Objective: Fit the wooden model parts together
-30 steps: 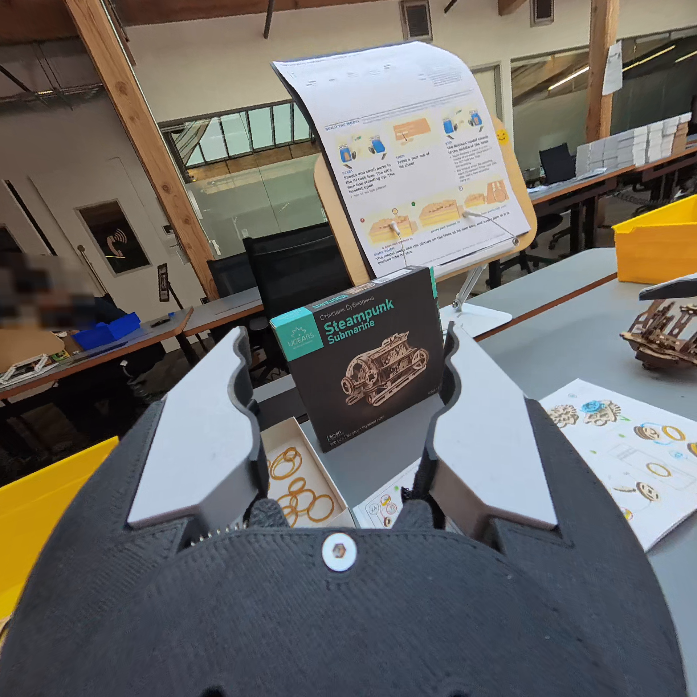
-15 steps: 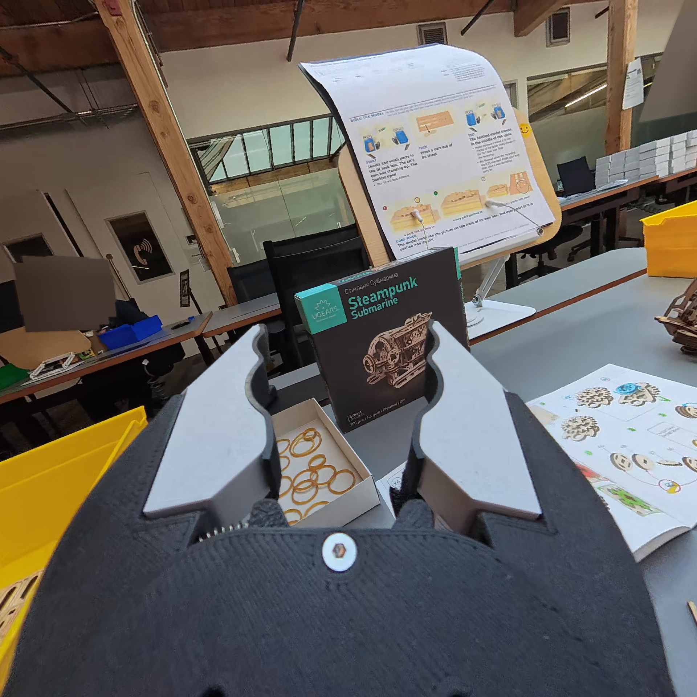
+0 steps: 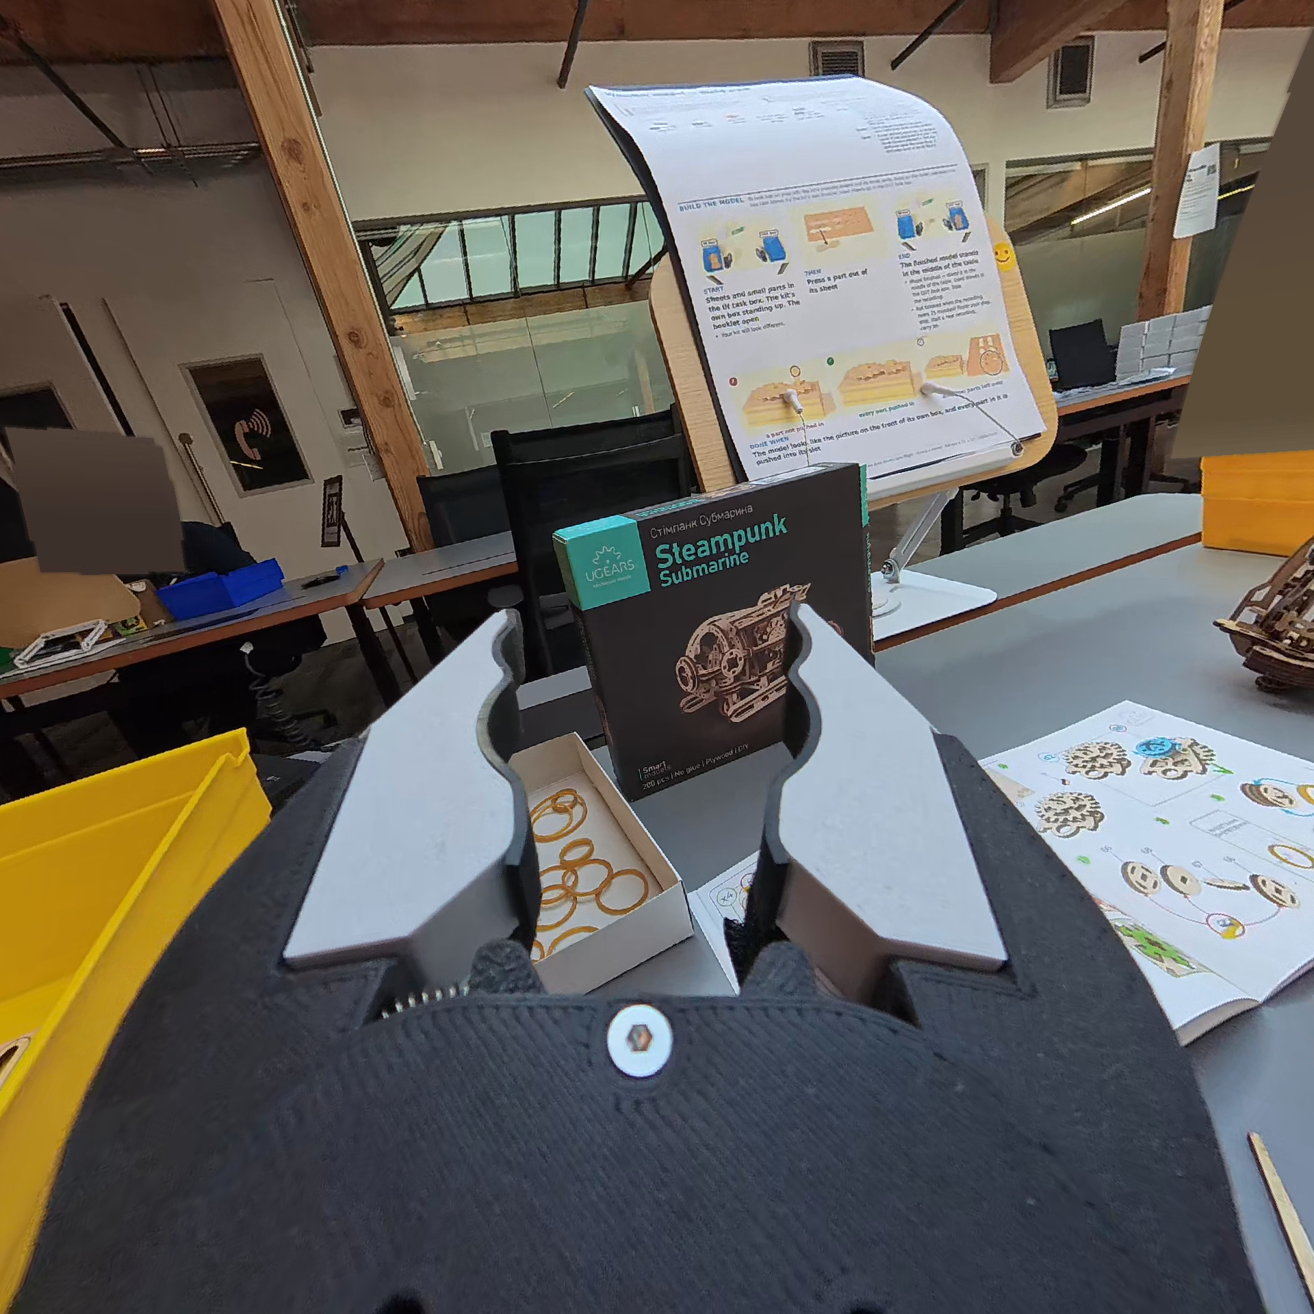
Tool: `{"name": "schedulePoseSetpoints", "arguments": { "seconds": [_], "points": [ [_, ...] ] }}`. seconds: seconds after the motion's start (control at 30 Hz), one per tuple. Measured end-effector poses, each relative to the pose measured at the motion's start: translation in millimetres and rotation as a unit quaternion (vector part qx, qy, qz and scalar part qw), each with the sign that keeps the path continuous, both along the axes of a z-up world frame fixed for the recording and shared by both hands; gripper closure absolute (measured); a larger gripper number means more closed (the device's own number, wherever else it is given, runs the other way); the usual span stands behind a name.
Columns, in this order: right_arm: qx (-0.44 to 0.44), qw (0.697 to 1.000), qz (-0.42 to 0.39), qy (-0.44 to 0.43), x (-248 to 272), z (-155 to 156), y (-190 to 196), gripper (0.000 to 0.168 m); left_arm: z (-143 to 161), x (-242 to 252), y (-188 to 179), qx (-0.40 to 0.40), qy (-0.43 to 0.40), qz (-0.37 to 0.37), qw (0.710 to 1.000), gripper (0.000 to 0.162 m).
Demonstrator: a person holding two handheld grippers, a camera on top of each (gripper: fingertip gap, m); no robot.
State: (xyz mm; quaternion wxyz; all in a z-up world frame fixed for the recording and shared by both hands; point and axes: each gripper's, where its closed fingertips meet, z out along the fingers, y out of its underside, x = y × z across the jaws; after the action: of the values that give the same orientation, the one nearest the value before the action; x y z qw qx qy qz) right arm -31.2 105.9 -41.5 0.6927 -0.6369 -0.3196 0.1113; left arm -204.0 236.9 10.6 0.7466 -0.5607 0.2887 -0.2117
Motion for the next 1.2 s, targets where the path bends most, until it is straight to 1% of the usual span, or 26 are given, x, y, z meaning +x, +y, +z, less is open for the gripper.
{"name": "schedulePoseSetpoints", "arguments": {
  "seconds": [0.33,0.73,1.2],
  "points": [
    [-0.040,0.999,0.008,0.016,0.3,-8.2,2.9,0.102,-8.6,-3.6,8.0,-0.031,-0.006,0.001,1.000,0.091],
    [-0.036,0.999,0.005,0.018,3.0,-5.7,3.6,0.103,-6.6,-10.5,12.4,-0.032,-0.013,0.012,0.999,0.092],
    [-0.028,1.000,0.001,0.005,2.3,-3.9,3.8,0.105,-6.9,-7.4,10.4,-0.040,-0.015,0.001,0.999,0.092]
  ]
}}
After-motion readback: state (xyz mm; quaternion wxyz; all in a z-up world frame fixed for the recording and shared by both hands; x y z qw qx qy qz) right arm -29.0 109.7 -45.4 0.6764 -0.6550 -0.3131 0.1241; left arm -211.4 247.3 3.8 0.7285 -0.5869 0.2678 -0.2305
